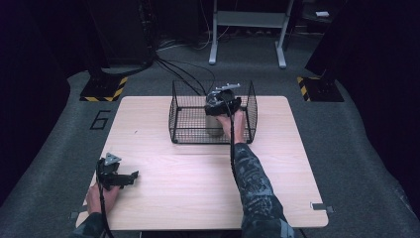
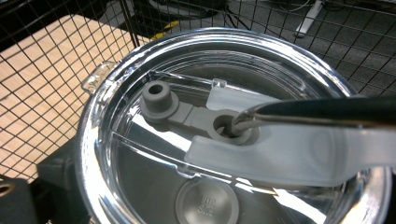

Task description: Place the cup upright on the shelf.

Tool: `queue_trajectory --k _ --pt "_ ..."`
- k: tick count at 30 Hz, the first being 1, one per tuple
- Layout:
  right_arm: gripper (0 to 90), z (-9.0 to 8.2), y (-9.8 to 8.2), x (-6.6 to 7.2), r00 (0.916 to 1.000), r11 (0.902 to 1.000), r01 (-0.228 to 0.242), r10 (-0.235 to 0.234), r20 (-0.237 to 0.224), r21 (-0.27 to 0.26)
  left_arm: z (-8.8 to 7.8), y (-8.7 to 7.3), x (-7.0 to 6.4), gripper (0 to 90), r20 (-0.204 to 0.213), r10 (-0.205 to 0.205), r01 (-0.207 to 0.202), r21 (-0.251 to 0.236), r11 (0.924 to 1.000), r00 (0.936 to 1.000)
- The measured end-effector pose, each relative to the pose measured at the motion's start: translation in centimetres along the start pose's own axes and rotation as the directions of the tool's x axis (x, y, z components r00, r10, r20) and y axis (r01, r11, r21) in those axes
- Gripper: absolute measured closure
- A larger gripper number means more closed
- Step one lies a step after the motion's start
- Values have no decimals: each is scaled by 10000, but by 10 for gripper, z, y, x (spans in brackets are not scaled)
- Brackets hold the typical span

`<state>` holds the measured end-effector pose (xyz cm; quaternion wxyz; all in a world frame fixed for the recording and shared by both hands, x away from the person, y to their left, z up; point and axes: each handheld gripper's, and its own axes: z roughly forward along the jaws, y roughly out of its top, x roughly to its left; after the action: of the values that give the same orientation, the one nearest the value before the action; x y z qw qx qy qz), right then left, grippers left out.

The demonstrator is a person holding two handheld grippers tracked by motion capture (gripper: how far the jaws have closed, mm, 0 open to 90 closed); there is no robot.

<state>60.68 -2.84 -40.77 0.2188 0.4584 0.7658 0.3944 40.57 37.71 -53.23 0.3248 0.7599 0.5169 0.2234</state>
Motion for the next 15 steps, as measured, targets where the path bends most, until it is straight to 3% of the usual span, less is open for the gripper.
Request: queue_trajectory --k 3,7,15 --pt "0 -1 0 -1 9998 9996 -98 102 -143 270 0 0 0 0 1 -11 11 2 10000 10000" --pt "0 -9 1 -3 9989 9997 -166 172 -430 152 -1 0 0 0 36 28 -28 108 9999 10000" --pt "0 -40 2 -6 9981 9997 -19 35 -620 244 0 0 0 0 -6 -10 9 -22 10000 10000"
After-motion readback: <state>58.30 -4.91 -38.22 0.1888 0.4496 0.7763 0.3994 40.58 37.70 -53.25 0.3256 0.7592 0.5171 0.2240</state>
